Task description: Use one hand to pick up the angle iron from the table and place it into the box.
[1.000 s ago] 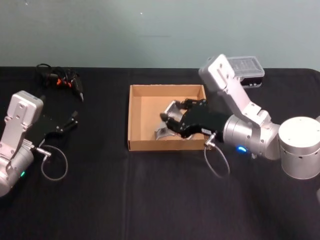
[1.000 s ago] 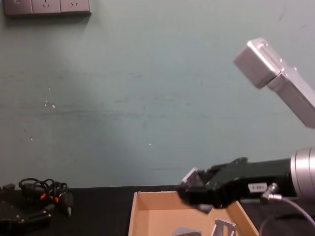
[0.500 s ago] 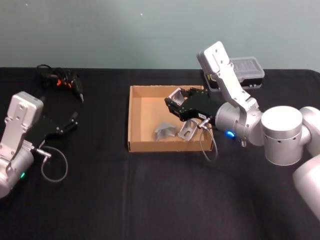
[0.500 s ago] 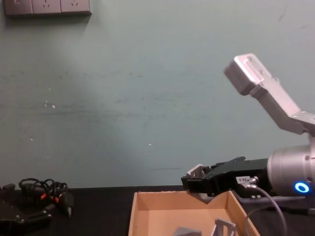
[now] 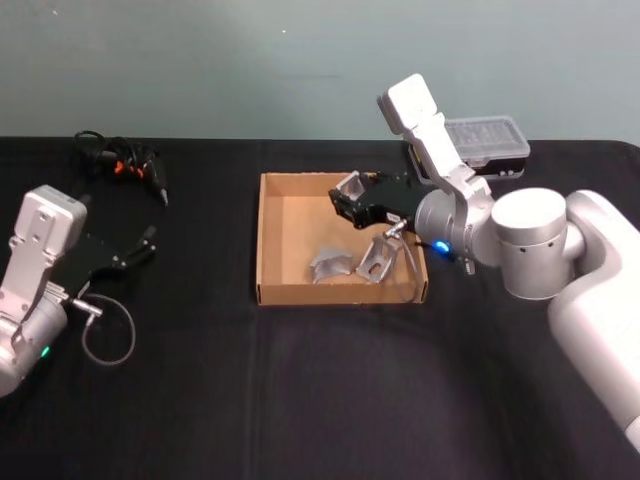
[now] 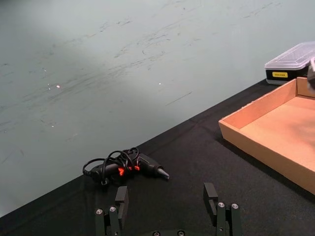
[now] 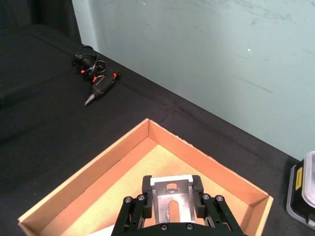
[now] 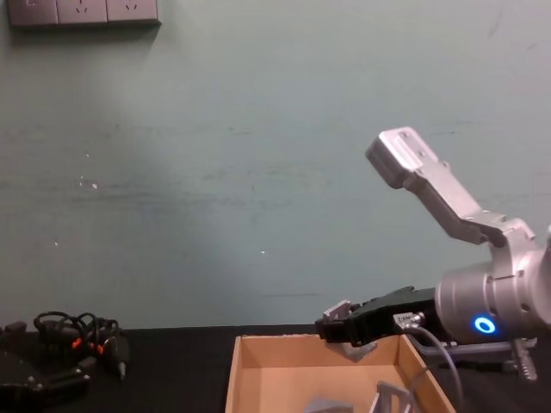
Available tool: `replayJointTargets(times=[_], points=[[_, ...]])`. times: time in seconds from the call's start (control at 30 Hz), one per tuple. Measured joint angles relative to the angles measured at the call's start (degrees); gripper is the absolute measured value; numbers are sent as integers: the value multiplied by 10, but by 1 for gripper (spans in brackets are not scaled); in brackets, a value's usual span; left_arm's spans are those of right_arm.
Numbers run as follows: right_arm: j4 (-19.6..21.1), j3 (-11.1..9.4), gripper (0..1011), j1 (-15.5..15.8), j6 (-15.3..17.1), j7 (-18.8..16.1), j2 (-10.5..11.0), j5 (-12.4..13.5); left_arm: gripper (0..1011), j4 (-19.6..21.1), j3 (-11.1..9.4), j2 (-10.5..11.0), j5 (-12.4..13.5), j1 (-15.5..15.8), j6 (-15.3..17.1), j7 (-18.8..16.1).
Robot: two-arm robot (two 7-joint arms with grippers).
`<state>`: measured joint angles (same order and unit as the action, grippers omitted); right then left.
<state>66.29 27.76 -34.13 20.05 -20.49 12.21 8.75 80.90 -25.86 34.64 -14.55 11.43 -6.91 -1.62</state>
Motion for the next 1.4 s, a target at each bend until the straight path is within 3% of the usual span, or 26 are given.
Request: replayJointTargets(times=[0.2,0.43,1.07,1.13,1.4], points=[[-63,3,468,-30,-6,-13,-20,-11,1000,0,0,0,0,0,0,0],[-104,8,468,-49,-8,-21,-36,-24,1000,0,0,0,0,0,0,0],[-133,4,471,-56,-6,-36,-47,-41,1000,0,0,0,0,0,0,0],[-134,3,490,-56,-7,-38,-47,-41,1000,0,0,0,0,0,0,0],[-127,-1,748,-48,-13,-38,-46,-45,1000,0,0,0,0,0,0,0]])
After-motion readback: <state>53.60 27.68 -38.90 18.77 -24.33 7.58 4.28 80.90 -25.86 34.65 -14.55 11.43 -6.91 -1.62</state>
